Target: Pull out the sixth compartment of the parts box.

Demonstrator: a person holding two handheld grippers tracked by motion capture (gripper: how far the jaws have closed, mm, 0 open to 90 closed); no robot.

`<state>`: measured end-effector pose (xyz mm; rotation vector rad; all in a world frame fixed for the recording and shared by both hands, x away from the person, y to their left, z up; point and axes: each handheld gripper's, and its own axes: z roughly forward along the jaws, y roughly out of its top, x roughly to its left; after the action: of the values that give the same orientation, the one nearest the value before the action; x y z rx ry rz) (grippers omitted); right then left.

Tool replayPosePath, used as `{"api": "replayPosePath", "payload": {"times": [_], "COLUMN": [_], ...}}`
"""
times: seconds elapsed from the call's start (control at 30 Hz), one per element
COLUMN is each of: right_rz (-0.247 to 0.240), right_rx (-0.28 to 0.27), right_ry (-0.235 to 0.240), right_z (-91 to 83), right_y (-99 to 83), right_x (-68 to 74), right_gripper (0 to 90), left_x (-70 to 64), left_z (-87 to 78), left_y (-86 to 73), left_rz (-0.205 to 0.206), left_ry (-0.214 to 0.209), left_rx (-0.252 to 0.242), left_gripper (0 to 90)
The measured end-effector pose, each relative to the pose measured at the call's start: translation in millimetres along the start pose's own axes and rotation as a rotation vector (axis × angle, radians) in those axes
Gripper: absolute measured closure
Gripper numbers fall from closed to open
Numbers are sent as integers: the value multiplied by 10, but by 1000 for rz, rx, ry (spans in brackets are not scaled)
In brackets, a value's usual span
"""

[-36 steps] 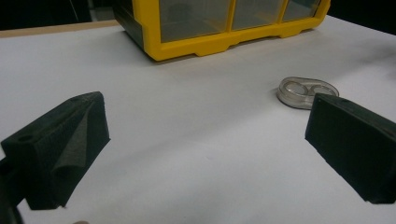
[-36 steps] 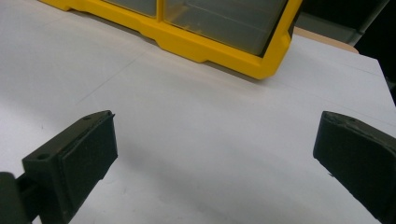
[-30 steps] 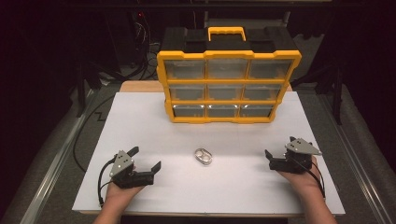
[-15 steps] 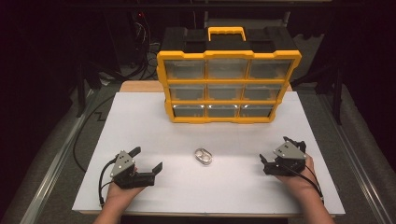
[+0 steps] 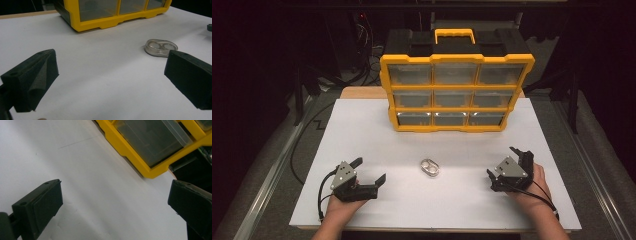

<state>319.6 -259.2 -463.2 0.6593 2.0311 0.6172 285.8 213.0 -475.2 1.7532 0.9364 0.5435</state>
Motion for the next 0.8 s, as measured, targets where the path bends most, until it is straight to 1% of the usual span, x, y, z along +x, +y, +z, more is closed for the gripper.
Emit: {"api": "replayPosePath", "payload": {"times": [0.03,0.07,0.1,0.17,0.2,0.27,0.33,0.4,0.43,0.47,0.5,0.53,0.57,0.6,0.63,0.7,0.73,0.8], "right_rz": [-20,-26,-49,-71,-91,-97,-116,-144,-180,-185,-208,-217,-217,-239,-239,-273,-273,-308], "right_rx": [1,7,11,15,21,22,24,37,44,47,52,57,57,62,62,67,67,76], "right_ry": [-5,-7,-12,-21,-27,-32,-37,-46,-55,-59,-65,-70,-70,-76,-76,-86,-86,-102], "right_z": [0,0,-3,-9,-13,-16,-19,-26,-26,-26,-28,-29,-29,-31,-31,-35,-35,-41], "right_y": [7,13,19,31,37,43,55,64,73,76,81,85,85,94,94,108,108,119], "right_x": [6,23,30,55,59,69,82,91,100,112,115,125,125,139,139,158,158,185], "right_gripper": [1,1,1,1,1,1,1,1,1,1,1,1,1,1,1,1,1,1], "left_x": [1,0,-1,-3,-4,-3,-2,-3,-5,-5,-5,-7,-7,-8,-8,-8,-9,-7], "left_z": [1,2,1,1,2,2,3,5,7,8,8,12,12,12,12,10,8,2], "left_y": [-1,-1,-1,-1,-1,-1,-1,-3,-4,-5,-5,-6,-6,-6,-6,-5,-5,-4], "left_rz": [1,2,4,5,5,5,6,7,13,14,14,16,16,17,17,17,18,18], "left_ry": [0,0,-1,-1,0,-1,-1,0,-2,-2,-2,-3,-3,-6,-6,-9,-9,-4], "left_rx": [0,0,0,-1,-1,-1,-1,0,3,4,4,6,6,6,6,3,2,3], "left_gripper": [3,3,3,3,3,3,3,3,3,3,3,3,3,3,3,3,3,3]}}
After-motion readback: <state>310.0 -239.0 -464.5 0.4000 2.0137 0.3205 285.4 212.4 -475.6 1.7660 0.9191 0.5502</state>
